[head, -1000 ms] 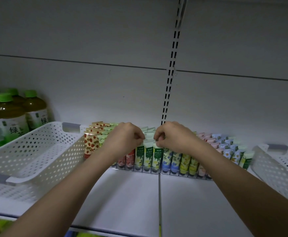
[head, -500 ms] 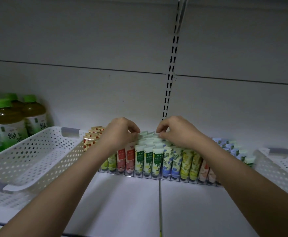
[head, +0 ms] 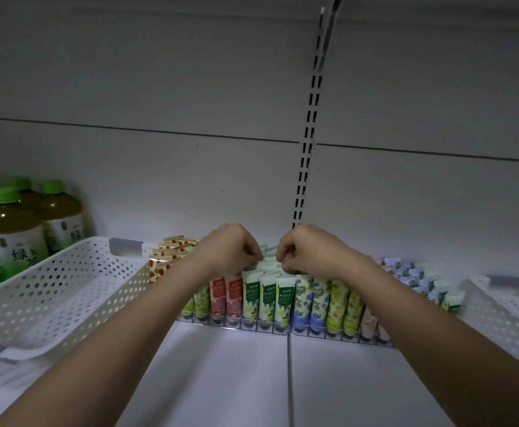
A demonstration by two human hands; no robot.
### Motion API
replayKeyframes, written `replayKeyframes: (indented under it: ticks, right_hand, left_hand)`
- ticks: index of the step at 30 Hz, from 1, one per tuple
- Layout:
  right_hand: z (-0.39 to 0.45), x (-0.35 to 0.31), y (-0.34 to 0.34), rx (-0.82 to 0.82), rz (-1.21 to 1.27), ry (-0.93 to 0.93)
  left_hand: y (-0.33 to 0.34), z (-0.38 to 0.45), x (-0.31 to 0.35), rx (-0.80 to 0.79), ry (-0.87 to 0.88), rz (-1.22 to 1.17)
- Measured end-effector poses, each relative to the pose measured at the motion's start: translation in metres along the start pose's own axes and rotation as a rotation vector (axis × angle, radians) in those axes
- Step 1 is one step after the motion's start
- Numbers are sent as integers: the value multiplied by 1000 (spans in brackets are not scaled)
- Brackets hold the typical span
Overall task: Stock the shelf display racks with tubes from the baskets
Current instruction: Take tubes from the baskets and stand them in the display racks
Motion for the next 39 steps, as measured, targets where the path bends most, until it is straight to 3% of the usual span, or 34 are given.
replayKeyframes:
  ticks: [13, 19, 39]
  right_hand:
    - [2, 2, 0, 11, -10, -13]
    - [6, 18, -18, 126, 33, 1]
    - [23, 16, -2, 39, -65, 23]
  left_hand:
    - [0, -2, 1, -6, -5, -32]
    - [-16, -2, -8, 105, -45, -61]
    - [-1, 24, -6, -31, -27, 15]
Point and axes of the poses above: each hand's wrist, its own z-axis towards the middle knuckle, its own y-axis out of the palm, x = y × z, the point moved 6 cm from there along z, towards the middle knuckle, and after that the axes turned 12 degrees about -x, right-handed, at the moved point
